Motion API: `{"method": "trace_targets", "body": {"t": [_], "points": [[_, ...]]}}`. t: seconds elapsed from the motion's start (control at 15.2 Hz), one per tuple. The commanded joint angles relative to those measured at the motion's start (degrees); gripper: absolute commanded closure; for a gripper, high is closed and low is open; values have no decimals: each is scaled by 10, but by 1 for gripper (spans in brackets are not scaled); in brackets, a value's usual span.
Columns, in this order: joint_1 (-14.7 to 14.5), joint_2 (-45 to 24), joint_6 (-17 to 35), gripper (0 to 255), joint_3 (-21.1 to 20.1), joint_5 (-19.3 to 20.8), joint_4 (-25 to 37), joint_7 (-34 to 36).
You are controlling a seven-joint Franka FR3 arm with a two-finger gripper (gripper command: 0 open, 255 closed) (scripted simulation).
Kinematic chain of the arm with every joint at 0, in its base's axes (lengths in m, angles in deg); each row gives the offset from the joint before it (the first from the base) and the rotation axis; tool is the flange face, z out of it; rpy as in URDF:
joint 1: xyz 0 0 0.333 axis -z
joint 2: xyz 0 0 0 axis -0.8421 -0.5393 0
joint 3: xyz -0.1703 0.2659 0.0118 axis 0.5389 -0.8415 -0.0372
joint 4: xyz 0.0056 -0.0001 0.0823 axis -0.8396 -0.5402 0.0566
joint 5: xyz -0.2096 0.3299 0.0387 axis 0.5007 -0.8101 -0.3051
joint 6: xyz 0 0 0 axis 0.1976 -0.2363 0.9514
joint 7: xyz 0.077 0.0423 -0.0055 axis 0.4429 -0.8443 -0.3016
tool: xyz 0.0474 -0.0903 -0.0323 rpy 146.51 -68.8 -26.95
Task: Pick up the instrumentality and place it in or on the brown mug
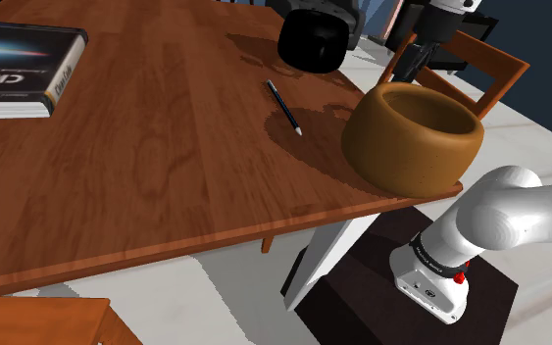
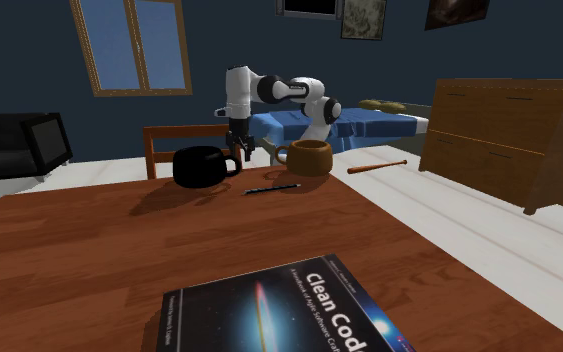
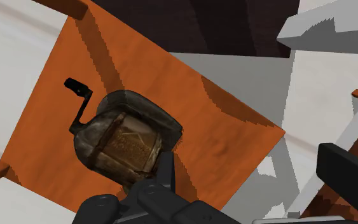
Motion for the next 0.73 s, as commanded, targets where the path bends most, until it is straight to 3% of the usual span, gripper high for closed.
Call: {"method": "trace_targets", "body": {"t": [0.0, 0.66], "points": [[0, 0, 0, 0, 0, 0, 0, 0], [2, -90, 58, 0, -146, -54, 83, 201]]}}
